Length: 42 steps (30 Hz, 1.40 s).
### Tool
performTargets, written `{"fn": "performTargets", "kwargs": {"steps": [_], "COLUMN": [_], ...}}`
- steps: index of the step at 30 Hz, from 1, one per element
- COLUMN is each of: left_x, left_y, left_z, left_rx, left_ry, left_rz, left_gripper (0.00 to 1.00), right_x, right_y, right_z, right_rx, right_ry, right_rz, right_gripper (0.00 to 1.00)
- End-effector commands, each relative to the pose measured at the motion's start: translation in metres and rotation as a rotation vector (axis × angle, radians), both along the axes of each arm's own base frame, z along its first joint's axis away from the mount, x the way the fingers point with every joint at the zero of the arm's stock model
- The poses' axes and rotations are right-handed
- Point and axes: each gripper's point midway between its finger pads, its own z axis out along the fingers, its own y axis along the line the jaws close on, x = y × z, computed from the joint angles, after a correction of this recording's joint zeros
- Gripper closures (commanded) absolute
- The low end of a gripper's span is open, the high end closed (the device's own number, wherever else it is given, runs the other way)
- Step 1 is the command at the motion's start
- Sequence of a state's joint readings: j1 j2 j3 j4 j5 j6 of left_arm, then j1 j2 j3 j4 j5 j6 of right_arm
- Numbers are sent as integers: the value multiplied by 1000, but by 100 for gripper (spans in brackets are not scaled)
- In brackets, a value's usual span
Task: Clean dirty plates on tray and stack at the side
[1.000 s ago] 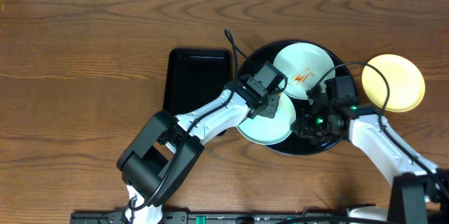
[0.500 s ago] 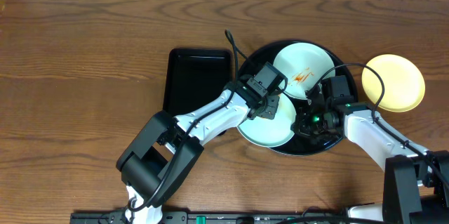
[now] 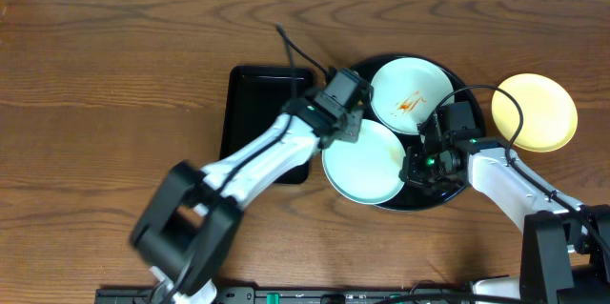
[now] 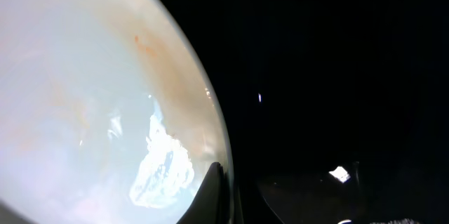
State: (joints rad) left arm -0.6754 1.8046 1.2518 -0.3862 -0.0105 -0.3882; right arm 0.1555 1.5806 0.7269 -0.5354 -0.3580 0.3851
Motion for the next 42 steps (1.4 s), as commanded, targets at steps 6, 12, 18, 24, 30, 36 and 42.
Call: {"fn": "performTargets", "kwargs": {"steps": [6, 12, 18, 24, 30, 36, 42], "left_x": [1, 13, 28, 31, 29, 25, 20], "left_y": [35, 76, 115, 139, 142, 144, 146], "left_z": [54, 44, 38, 29, 26, 19, 12], "left_rx": [1, 38, 47, 60, 67, 77, 88], "left_ry": [-69, -21, -5, 18, 29, 45, 64], "left_rz": [60, 156, 257, 310, 315, 315, 314], "left_gripper": [92, 92, 93, 92, 92, 92, 92], "right_x": [9, 23, 34, 25, 23, 55, 63], "right_y": [-13, -30, -61, -68, -84, -115, -132], "right_z": [23, 58, 86, 92, 101, 147, 168], "right_rx": [-90, -181, -366, -417, -452, -500, -627], "right_ry": [-120, -281, -424, -404, -371, -487, -532], "right_rz": [17, -4, -5, 59, -2, -115, -70], "right_gripper": [99, 99, 99, 99, 99, 99, 99]}}
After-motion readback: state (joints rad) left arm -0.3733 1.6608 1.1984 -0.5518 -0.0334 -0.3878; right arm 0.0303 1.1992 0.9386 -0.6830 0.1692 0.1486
